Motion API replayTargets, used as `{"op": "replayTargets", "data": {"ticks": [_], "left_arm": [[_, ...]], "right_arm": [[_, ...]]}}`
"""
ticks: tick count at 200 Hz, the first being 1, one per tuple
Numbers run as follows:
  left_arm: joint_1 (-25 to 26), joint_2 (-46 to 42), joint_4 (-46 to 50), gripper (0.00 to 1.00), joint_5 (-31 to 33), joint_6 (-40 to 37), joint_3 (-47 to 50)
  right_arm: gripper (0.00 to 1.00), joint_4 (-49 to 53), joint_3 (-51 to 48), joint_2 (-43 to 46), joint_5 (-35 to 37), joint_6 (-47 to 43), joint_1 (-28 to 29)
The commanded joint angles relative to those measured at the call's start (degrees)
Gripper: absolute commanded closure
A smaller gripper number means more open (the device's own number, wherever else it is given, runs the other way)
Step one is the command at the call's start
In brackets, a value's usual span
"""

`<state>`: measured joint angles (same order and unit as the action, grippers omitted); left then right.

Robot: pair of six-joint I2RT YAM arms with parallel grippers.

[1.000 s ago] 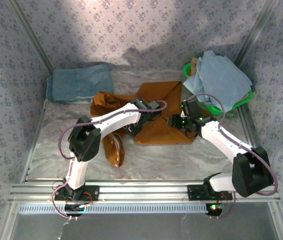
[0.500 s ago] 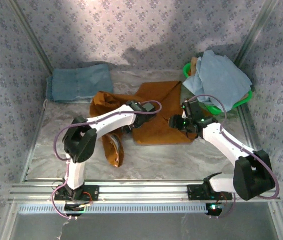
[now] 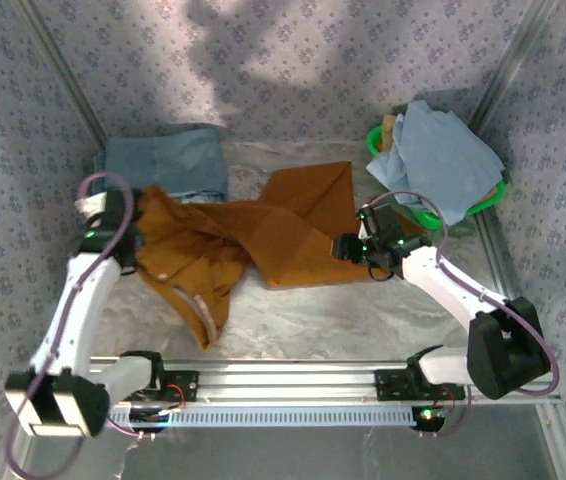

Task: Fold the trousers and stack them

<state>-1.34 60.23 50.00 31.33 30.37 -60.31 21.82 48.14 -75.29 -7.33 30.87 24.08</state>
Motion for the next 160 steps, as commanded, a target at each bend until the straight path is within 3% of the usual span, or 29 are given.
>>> {"op": "replayTargets", "data": {"ticks": [1,6,21,44,58,71,103,132,160], "left_arm": [[-14.17,-2.33,-7.44,0.09,-15.47,5.36,1.61],[-16.89,-1.32,-8.14,0.01,-18.06,5.73,1.14],[-21.72,3.92,-6.40,0.00,-25.68,6.30,-3.52],[-19.42,6.68,-4.12,0.00,-33.81,6.20,-7.34],[-12.11,3.98,-5.22,0.00,-33.19,6.42,-5.23],[-1.96,1.86,-4.83,0.00,-31.46,7.90,-2.56],[17.22,-4.71,-8.23,0.01,-28.25,19.94,10.86],[28.52,-8.78,-9.18,0.00,-22.85,28.61,18.91],[35.06,-7.91,-6.61,0.00,-15.23,36.35,24.39]], "right_arm": [[0.40,0.46,2.26,-0.93,-0.72,0.52,1.08],[0.40,0.58,2.42,-0.92,-0.68,0.50,1.17],[0.39,1.20,2.77,-0.75,-0.36,0.35,1.66],[0.38,1.94,2.57,-0.03,0.60,0.16,2.12],[0.38,2.58,2.10,0.03,1.46,-0.11,2.23],[0.35,3.32,1.59,-0.26,2.35,-0.54,2.07],[0.24,4.70,0.03,-0.49,3.74,-0.86,0.59],[0.16,7.02,-0.82,-0.76,5.81,-1.45,-1.07],[0.10,7.32,-2.88,-2.23,7.69,-0.11,-3.56]]}}
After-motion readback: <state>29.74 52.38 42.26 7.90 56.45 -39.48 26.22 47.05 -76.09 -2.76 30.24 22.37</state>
